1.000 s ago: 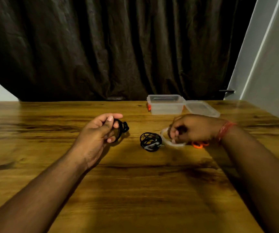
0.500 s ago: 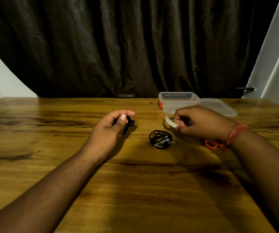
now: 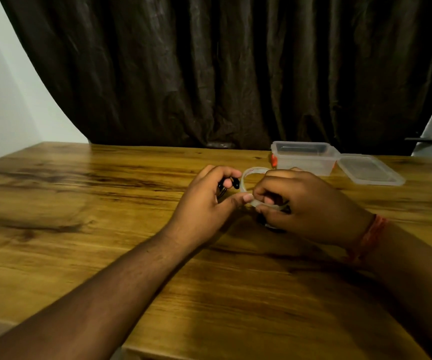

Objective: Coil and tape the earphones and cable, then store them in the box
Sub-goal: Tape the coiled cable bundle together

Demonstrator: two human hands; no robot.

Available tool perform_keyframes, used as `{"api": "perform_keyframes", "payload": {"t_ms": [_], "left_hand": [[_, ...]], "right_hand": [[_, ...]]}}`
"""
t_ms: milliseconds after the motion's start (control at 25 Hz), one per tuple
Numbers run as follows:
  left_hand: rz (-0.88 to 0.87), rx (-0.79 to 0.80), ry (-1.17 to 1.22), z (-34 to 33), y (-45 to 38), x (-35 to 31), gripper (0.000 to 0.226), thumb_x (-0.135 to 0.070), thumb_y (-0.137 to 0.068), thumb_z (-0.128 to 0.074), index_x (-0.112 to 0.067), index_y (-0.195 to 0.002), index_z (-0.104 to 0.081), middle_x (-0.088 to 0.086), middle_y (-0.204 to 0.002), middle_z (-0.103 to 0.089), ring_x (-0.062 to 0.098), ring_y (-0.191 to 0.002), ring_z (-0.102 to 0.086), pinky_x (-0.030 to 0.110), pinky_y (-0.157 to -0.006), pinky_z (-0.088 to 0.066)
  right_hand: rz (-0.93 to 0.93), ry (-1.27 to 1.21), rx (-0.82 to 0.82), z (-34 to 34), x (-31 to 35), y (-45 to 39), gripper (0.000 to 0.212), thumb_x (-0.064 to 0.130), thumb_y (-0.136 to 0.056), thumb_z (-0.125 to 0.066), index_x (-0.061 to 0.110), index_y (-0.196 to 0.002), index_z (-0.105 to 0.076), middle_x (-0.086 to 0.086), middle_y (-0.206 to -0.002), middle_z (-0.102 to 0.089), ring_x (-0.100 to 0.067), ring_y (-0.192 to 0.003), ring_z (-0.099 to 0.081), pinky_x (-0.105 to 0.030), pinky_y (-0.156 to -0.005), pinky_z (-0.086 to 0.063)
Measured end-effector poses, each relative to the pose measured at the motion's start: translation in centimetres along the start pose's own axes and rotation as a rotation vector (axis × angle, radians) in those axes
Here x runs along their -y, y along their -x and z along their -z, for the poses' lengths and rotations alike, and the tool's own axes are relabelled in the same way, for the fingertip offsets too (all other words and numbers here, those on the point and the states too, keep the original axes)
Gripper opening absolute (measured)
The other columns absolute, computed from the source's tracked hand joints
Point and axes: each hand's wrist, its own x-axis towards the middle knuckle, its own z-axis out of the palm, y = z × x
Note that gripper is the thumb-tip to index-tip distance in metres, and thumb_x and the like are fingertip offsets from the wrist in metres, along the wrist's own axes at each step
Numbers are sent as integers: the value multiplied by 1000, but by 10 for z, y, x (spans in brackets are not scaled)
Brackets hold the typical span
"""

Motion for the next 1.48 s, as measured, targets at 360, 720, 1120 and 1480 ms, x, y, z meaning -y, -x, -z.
{"api": "perform_keyframes", "payload": {"t_ms": [360,720,1120,1480], "left_hand": [[-106,61,-30,7,1,3,37,-49,-88,-60,-36,-122,-61,-10,-96,-45,6,-91,-51,28,-75,-50],[-177,124,-124,12,2,-6,32,-50,-89,-48,-26,-93,-69,-1,-90,-44,10,-82,-48,36,-60,-45],[-191,139,-67,12,5,-8,28,-47,-89,-52,-22,-83,-64,0,-89,-43,15,-78,-49,34,-58,-42],[-249,158,-24,13,3,-10,14,-30,-88,-51,-22,-79,-59,1,-90,-45,15,-81,-49,34,-63,-43]], "right_hand": [[-5,-141,-35,3,1,1,19,39,-85,-52,25,-92,-62,16,-83,-51,-6,-77,-52,-23,-65,-44],[-45,-305,-99,2,3,1,23,34,-88,-53,21,-100,-68,12,-91,-52,-10,-83,-54,-26,-69,-45],[-15,-293,-82,3,3,2,27,39,-91,-52,22,-104,-69,14,-94,-52,-9,-85,-55,-30,-71,-46],[25,-345,-158,3,0,0,27,38,-86,-61,18,-101,-71,13,-94,-58,-6,-87,-58,-22,-73,-48]]}}
